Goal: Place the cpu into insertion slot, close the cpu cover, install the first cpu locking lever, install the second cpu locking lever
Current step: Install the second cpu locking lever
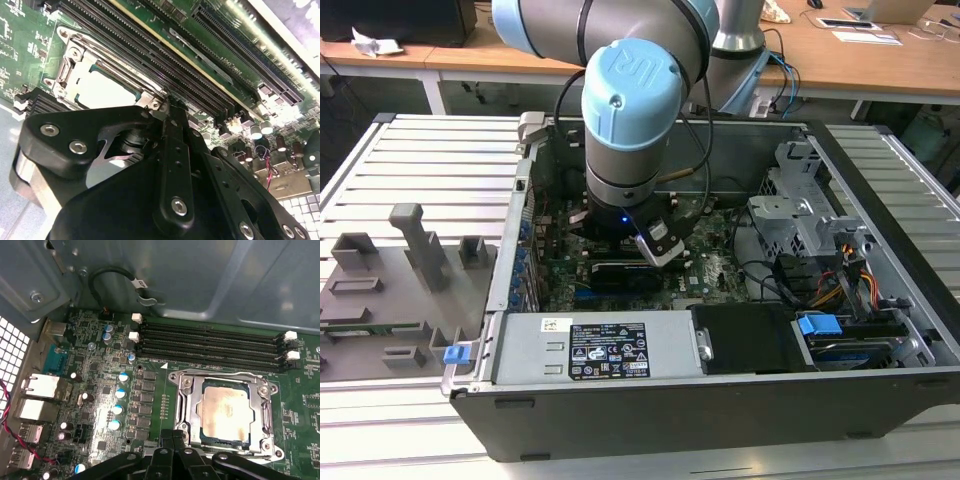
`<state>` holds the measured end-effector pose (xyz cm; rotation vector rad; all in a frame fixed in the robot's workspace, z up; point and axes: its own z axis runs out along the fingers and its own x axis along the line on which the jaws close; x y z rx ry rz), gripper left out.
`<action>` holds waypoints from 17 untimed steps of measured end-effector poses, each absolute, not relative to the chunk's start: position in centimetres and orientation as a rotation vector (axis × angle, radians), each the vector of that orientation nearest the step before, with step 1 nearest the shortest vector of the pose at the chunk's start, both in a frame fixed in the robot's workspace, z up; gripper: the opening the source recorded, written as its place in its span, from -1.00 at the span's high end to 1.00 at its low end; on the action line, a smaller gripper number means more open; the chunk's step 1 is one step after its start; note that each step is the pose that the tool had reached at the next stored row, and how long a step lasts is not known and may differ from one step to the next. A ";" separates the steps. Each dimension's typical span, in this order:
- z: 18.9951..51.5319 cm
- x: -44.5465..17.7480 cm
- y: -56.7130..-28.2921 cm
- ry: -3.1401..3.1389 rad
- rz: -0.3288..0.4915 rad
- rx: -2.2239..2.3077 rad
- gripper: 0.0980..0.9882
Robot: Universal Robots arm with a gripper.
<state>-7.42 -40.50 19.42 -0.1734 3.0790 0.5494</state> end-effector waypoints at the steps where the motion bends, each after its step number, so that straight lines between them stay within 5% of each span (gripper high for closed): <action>1: 19.4 -7.5 -40.5 3.079 0.551 -0.173 0.98; 17: 19.5 -7.6 -40.6 3.079 0.552 -0.173 0.98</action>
